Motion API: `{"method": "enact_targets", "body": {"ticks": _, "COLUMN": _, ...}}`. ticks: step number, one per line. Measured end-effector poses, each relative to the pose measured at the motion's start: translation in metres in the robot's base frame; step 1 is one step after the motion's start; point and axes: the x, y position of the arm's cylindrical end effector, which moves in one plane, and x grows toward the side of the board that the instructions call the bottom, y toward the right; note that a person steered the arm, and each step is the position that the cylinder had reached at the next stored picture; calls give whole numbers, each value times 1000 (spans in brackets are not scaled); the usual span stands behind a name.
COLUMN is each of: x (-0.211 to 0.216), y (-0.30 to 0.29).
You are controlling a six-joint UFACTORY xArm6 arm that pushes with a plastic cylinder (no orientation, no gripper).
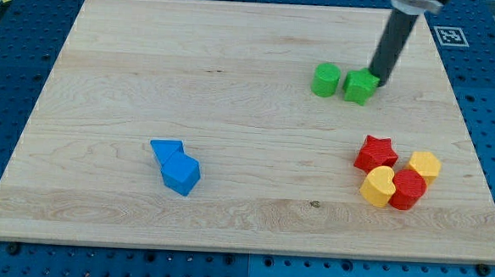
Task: Separate the red star and the hexagon from the heart and the red circle
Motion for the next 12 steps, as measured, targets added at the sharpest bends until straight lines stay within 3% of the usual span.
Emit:
{"method": "enact_targets", "body": {"ticks": 2, "x": 0, "y": -33}}
{"method": "enact_targets", "body": {"ticks": 3, "x": -5, "y": -16}}
{"method": "enact_targets", "body": {"ticks": 4, "x": -2, "y": 44}}
{"method": "enact_targets", "body": {"ticks": 6, "x": 72, "y": 98}}
{"method": "enact_targets", "body": {"ticks": 8, "x": 158, "y": 110}}
{"method": "enact_targets", "body": {"ticks": 9, "x": 158, "y": 103}}
{"method": "enact_targets", "body": {"ticks": 12, "x": 148, "y": -8}}
